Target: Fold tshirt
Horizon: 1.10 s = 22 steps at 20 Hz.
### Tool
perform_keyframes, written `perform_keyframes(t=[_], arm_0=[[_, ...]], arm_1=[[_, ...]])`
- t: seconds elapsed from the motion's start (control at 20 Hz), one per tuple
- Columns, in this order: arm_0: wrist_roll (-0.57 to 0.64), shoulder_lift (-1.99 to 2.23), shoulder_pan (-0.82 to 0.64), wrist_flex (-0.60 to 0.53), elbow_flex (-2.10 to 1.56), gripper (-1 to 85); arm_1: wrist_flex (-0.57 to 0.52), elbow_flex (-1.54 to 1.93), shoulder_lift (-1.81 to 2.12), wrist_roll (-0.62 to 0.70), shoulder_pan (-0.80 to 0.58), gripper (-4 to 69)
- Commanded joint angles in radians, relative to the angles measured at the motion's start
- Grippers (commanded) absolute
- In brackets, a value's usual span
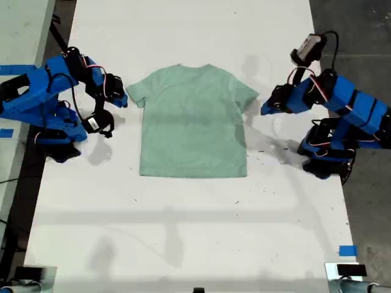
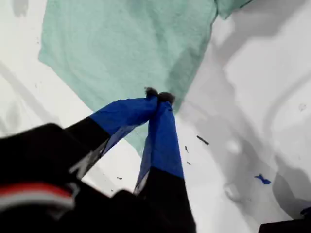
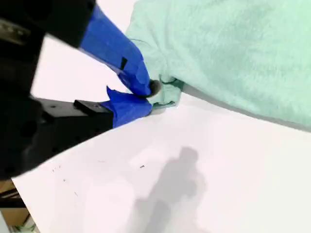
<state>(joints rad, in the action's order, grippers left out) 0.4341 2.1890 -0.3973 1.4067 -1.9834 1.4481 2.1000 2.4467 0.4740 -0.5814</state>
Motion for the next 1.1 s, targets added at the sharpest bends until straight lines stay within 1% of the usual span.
perform_keyframes(t=[0.0, 0.1, 0.3, 0.35, 0.6, 0.7, 0.8, 0.85, 1.05], arm_0=[[0.054, -0.072, -0.095, 0.038, 0.153, 0.0], [0.098, -0.152, -0.164, 0.067, 0.225, 0.0], [0.175, -0.324, -0.282, 0.133, 0.402, 0.0], [0.179, -0.353, -0.29, 0.147, 0.443, 0.0], [0.186, -0.4, -0.298, 0.147, 0.472, 0.0], [0.187, -0.4, -0.295, 0.147, 0.472, 0.0], [0.19, -0.402, -0.293, 0.147, 0.472, 0.0], [0.193, -0.403, -0.293, 0.147, 0.472, 0.0], [0.204, -0.413, -0.293, 0.147, 0.469, 0.0]], arm_1=[[0.009, -0.17, -0.115, 0.135, -0.126, -0.7], [0.015, -0.255, -0.213, 0.212, -0.212, -0.8], [0.035, -0.442, -0.393, 0.322, -0.324, -0.8], [0.035, -0.476, -0.428, 0.341, -0.339, -0.8], [0.017, -0.529, -0.518, 0.387, -0.371, -0.6], [0.014, -0.528, -0.545, 0.41, -0.383, 17.0], [-0.015, -0.506, -0.568, 0.437, -0.399, 27.5], [-0.041, -0.488, -0.578, 0.456, -0.4, 31.3], [-0.166, -0.41, -0.669, 0.499, -0.402, 31.4]])
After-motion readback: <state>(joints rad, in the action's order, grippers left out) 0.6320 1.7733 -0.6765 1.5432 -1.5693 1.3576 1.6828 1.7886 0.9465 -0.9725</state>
